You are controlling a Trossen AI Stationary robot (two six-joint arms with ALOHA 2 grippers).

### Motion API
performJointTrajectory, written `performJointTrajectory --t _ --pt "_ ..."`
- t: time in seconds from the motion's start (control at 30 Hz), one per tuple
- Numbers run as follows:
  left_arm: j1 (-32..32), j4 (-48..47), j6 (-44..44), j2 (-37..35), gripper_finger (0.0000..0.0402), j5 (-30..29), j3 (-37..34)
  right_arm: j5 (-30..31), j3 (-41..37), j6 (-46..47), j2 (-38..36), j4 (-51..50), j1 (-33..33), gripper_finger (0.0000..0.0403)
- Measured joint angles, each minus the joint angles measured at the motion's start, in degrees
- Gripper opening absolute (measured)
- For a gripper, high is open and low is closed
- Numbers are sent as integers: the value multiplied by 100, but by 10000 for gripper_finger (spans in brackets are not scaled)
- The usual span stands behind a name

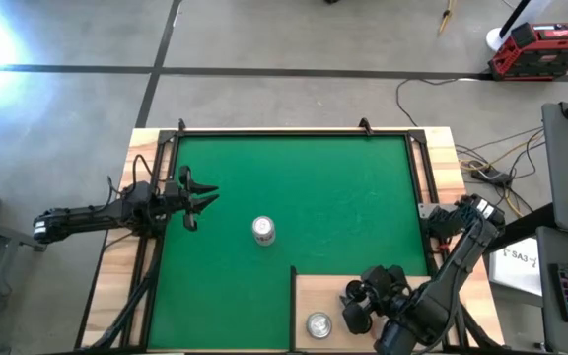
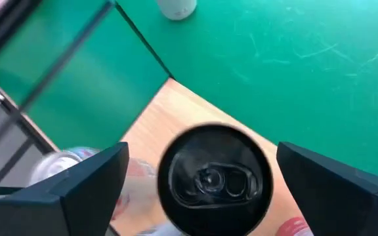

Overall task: Place canned beverage on shelf
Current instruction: Put the red silver soda can on the shelf aligned with the other red silver soda can

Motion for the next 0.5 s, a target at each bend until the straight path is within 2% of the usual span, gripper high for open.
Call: performJointTrajectory --t 0.27,0.43,0.5 --pt "0 0 2 0 88 1 -1 438 834 74 -15 -994 -274 380" --pt "0 0 0 0 88 1 -1 978 1033 -960 -15 -929 -802 380" --pt "1 0 2 0 88 0 -1 1085 988 -1582 -15 -559 -1070 380"
